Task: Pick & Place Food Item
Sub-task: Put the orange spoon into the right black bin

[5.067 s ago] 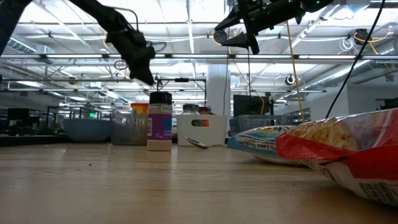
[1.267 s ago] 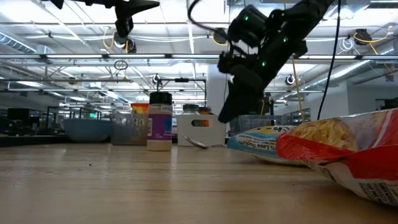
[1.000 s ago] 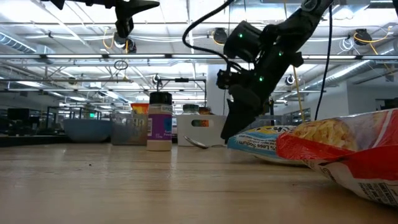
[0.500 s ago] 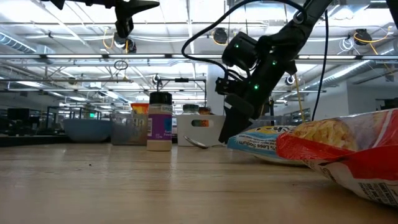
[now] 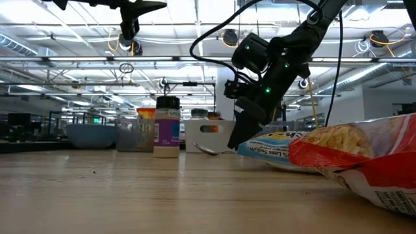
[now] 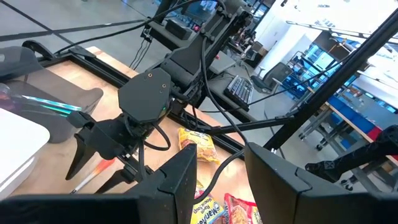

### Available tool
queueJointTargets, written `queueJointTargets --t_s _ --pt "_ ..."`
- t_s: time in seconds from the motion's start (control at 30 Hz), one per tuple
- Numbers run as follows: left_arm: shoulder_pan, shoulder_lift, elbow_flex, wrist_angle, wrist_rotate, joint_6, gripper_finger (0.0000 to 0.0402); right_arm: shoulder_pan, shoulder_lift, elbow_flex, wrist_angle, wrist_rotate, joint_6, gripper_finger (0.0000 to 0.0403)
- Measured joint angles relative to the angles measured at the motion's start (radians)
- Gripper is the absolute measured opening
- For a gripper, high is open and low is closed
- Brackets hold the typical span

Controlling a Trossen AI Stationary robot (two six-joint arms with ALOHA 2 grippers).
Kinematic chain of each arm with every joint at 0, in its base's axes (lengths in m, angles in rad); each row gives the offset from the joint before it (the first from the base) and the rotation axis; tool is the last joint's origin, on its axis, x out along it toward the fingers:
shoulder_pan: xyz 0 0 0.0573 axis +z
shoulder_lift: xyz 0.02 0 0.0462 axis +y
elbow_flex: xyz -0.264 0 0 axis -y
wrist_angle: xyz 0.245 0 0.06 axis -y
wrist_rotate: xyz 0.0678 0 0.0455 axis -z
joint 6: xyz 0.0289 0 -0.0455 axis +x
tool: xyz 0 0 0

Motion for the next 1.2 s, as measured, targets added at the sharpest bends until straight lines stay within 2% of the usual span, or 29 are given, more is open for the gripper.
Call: queueJointTargets --t_s 0.33,0.87,1.2 --pt "0.000 0.000 0.000 -0.001 -0.001 0.003 0.0145 0.000 0.013 -0.001 0.005 0.005 0.015 0.0202" --pt "0.000 0.000 0.000 -0.006 -0.001 0.003 0.0145 0.034 0.043 0.000 0.014 0.027 0.027 0.0174" --pt "0.000 0.000 0.000 -0.007 -0.002 0.002 0.0145 0.034 0.043 0.000 0.004 0.024 0.069 0.0100"
